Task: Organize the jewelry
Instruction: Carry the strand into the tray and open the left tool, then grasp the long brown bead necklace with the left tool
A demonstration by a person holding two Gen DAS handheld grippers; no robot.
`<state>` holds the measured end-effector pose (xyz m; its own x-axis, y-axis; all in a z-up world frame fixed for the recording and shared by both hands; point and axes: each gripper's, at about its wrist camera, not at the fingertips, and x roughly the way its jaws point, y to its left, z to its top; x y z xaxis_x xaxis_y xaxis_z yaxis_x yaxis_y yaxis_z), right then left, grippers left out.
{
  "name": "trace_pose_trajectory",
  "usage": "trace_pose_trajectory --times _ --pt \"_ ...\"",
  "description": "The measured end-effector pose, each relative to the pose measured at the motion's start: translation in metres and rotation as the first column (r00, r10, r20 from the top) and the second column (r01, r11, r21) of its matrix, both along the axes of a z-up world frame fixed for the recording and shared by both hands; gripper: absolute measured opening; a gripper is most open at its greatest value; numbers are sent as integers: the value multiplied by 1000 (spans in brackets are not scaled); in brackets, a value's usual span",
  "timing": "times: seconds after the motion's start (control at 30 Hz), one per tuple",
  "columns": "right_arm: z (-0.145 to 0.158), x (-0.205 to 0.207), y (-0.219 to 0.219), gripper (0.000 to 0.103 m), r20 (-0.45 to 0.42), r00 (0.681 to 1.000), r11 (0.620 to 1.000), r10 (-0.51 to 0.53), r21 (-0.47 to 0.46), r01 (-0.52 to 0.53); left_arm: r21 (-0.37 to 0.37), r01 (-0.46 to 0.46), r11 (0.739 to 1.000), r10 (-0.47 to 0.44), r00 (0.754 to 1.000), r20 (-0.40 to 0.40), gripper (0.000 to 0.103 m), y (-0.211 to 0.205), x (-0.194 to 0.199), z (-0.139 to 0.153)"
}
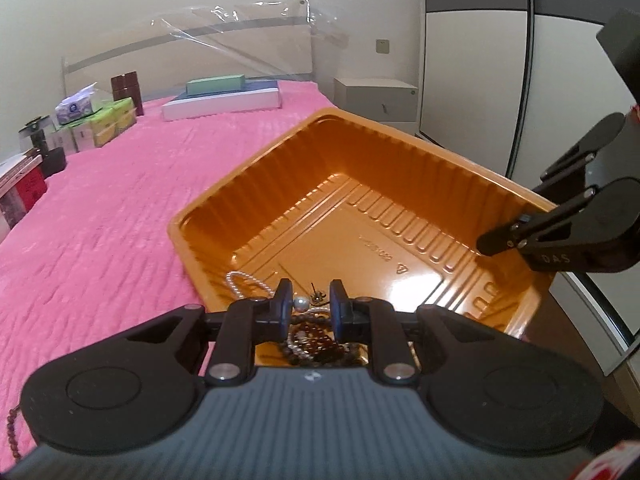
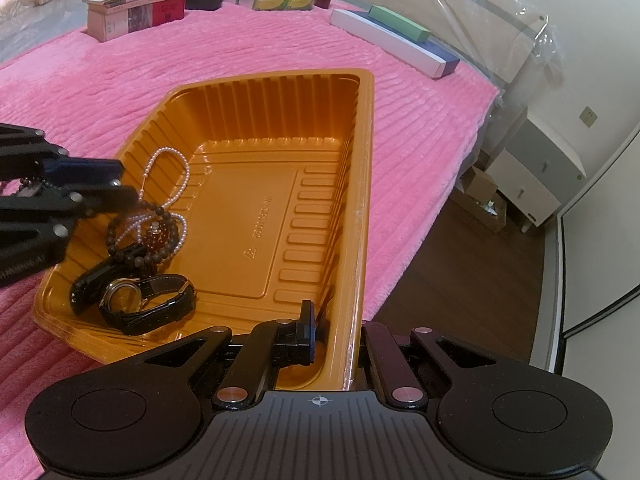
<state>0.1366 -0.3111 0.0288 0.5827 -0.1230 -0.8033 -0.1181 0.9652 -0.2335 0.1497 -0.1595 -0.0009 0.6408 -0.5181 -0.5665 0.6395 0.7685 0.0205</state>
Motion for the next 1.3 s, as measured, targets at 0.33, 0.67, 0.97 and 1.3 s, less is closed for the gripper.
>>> trace_pose_trajectory --times 0.33,0.67,0.97,1.3 --pt "0 -1 0 5 3 1000 1000 0 2 0 -6 -58 998 58 998 3 29 25 -14 1" --pt "0 -2 1 5 5 1000 1000 0 -2 0 27 -317 948 317 948 -3 32 131 -42 -9" --pt "0 -2 2 5 4 1000 1000 -1 -5 1 121 -410 904 414 910 -14 31 192 -28 -29" --pt "0 -2 1 5 1 1000 1000 -1 -7 1 252 -292 923 307 952 -20 18 173 -6 -47"
